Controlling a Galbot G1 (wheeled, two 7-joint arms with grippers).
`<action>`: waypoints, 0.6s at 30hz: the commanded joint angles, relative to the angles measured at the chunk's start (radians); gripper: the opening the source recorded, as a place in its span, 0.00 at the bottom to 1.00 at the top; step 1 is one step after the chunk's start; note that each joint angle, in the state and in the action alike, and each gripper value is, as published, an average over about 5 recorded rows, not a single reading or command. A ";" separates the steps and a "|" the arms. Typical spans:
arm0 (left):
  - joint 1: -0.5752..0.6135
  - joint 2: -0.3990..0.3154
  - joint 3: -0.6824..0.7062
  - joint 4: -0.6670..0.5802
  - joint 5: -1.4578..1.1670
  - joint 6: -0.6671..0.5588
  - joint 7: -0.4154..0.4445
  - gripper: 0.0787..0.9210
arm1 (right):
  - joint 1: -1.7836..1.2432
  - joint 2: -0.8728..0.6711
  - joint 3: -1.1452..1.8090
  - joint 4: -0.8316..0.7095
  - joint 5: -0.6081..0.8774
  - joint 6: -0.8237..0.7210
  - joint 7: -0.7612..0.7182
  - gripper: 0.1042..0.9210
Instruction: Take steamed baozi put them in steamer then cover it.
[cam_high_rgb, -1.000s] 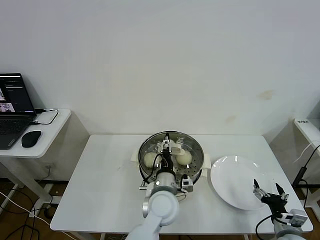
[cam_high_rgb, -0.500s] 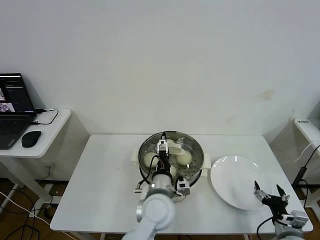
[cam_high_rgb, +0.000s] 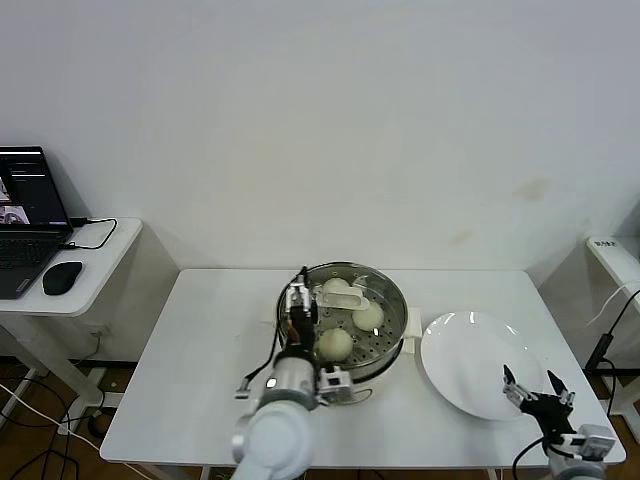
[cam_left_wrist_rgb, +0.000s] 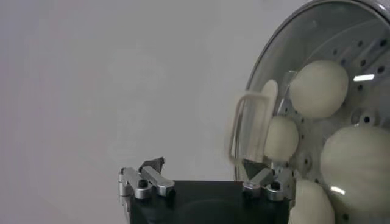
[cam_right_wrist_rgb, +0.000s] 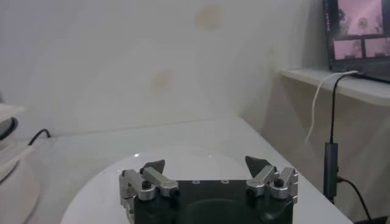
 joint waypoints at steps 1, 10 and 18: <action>0.125 0.171 -0.361 -0.227 -0.641 -0.081 -0.164 0.88 | -0.137 -0.114 -0.150 0.109 0.028 0.022 0.022 0.88; 0.405 0.130 -0.626 -0.089 -1.199 -0.444 -0.422 0.88 | -0.128 -0.110 -0.221 0.112 0.032 0.064 0.028 0.88; 0.539 0.058 -0.637 0.017 -1.360 -0.466 -0.469 0.88 | -0.129 -0.081 -0.239 0.118 -0.052 0.050 0.032 0.88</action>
